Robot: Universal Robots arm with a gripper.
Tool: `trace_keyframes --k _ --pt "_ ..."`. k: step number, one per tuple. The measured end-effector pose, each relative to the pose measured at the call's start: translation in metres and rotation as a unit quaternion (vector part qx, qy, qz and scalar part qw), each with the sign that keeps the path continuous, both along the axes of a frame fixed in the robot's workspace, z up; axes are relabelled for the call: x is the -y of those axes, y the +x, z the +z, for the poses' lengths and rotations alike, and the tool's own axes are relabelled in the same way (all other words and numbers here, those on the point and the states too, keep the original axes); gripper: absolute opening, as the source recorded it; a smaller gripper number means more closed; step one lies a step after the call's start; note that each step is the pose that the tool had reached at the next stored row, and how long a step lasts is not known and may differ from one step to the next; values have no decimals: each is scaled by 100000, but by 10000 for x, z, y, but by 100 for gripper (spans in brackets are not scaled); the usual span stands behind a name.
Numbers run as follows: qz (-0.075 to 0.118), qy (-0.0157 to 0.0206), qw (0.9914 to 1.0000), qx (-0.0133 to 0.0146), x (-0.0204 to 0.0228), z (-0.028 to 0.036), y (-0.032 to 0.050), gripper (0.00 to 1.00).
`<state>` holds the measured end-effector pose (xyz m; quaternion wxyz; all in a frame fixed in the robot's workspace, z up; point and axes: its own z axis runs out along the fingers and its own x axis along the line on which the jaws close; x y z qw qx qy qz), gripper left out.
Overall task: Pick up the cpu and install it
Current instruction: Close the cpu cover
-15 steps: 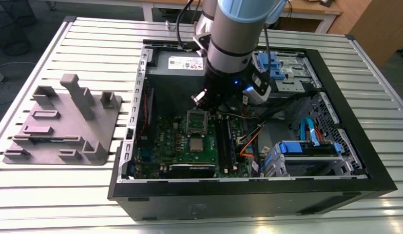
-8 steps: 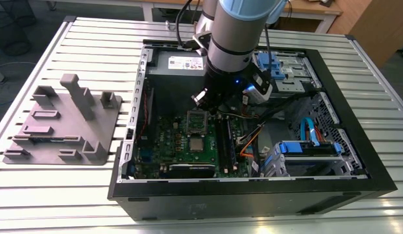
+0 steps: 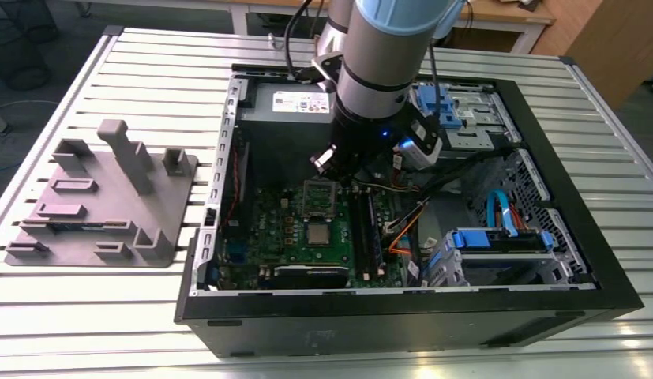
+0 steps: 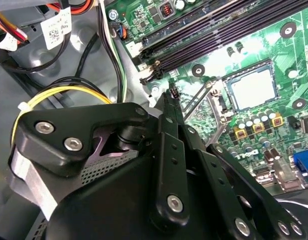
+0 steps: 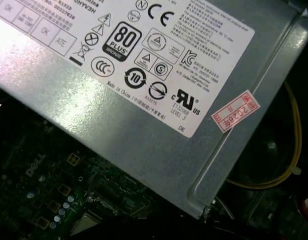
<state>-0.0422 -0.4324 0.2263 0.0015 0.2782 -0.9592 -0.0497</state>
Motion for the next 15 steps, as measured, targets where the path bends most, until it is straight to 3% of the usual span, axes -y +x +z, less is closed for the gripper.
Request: trace_keyframes --k 3,15 --pt "506 -5 99999 -3 17 6 -1 11" --pt "1133 8 99994 6 18 49 0 11"
